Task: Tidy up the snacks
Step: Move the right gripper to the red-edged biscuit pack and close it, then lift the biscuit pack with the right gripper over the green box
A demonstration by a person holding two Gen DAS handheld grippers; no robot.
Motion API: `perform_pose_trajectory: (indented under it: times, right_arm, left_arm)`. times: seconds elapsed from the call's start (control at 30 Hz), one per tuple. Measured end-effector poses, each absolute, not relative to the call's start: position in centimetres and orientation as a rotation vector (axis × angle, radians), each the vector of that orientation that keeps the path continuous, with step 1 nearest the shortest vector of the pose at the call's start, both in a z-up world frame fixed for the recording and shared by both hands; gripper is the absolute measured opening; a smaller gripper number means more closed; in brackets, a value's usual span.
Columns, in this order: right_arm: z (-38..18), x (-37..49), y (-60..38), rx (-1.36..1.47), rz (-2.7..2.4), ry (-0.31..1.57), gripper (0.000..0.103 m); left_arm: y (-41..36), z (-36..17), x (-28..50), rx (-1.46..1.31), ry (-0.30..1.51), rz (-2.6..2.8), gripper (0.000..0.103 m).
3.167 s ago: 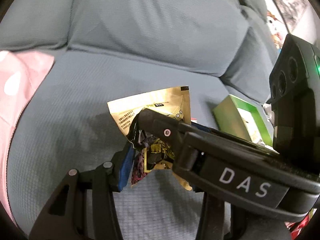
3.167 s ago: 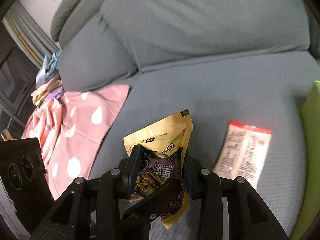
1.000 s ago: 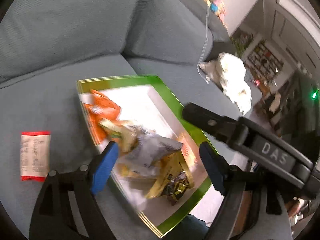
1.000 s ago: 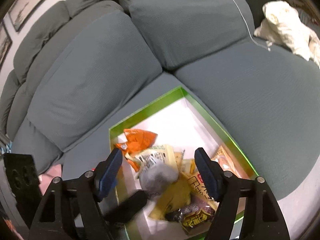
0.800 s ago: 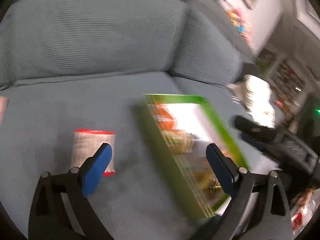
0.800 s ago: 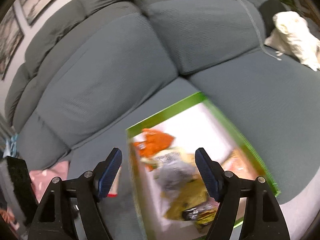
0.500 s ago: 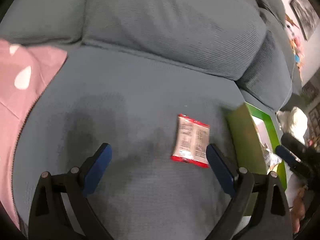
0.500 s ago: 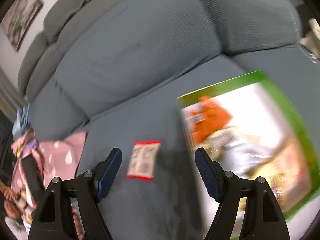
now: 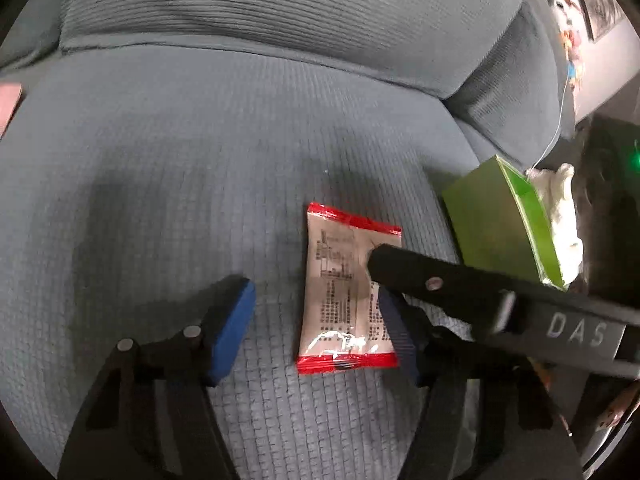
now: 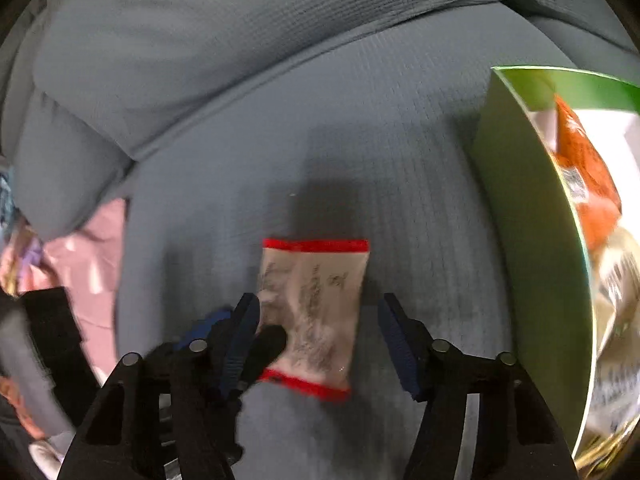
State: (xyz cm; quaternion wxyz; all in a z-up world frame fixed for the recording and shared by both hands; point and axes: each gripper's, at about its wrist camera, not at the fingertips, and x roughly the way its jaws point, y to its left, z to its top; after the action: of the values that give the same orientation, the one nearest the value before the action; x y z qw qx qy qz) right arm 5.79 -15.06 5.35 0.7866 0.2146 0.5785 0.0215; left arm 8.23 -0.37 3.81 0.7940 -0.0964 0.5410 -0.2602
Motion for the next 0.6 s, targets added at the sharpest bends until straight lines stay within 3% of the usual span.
perform_pose_trajectory:
  times: [0.03, 0.13, 0.6]
  right_arm:
    - [4.8, 5.8, -15.2, 0.489, 0.059, 1.255, 0.064]
    - [4.6, 5.8, -15.0, 0.489, 0.064, 1.26, 0.06]
    - [7.1, 3.6, -14.0, 0.497, 0.155, 1.134, 0.057]
  left_arm:
    - [-0.8, 3.8, 8.4, -0.192, 1.163, -0.57, 0.062]
    - [-1.8, 3.7, 8.3, -0.182, 1.144, -0.591, 0.041]
    - [-1.4, 6.6, 5.1, -0.134, 1.009, -0.538, 0.039]
